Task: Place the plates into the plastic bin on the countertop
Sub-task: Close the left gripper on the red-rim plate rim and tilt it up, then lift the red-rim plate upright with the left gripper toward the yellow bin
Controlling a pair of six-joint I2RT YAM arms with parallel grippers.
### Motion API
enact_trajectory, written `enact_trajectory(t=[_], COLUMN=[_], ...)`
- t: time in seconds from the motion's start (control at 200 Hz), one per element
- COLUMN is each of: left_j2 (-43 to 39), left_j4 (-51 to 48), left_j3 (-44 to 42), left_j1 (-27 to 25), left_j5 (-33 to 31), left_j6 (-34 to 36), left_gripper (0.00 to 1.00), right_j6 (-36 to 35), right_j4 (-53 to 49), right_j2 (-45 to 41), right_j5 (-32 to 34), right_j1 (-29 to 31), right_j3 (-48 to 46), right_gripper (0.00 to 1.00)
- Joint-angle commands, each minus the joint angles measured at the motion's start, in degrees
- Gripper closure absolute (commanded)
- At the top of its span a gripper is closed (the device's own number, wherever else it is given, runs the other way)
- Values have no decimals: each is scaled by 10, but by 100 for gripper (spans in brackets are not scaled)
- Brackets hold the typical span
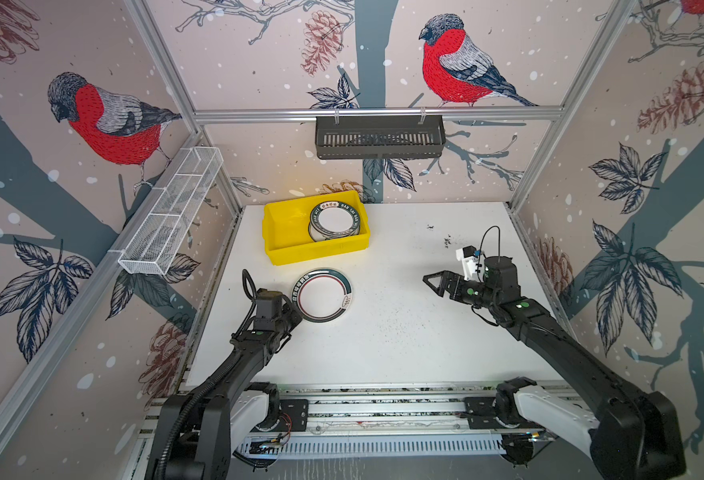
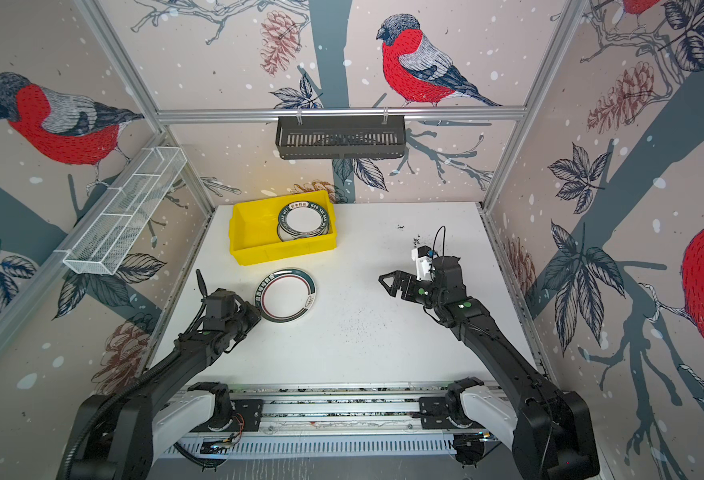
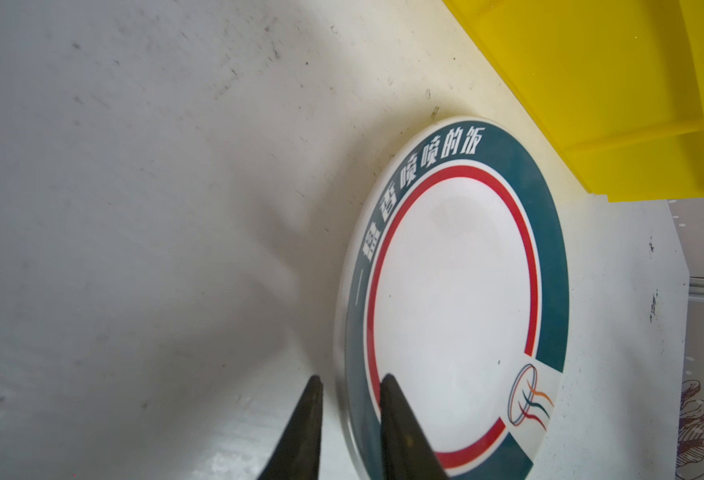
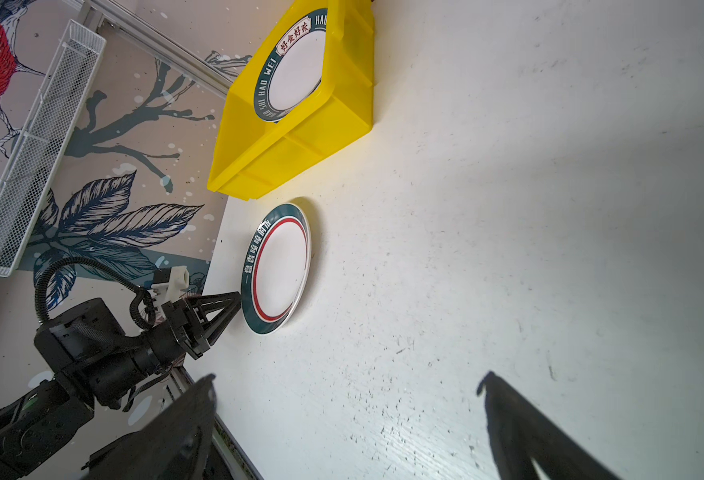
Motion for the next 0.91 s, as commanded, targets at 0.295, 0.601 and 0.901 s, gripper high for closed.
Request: enact_trajectory(t=[0.295,0.601,0.901], left_j2=[47,109,184], left_j4=[73,102,131], left_j3=[4,21,41], left_j1=[1,1,1], left_j5=[-7,20,57], left_j6=[-4,-6,12], left_gripper=[75,97,100], right_j6=[2,14,13], right_j4=[-7,10,-1], right_j2=[-10,-15,-21], right_j5=[8,-23,-27], right_j1=[0,-8,-18], right_j3=[-3,-17,-15], right_gripper=[0,0,0])
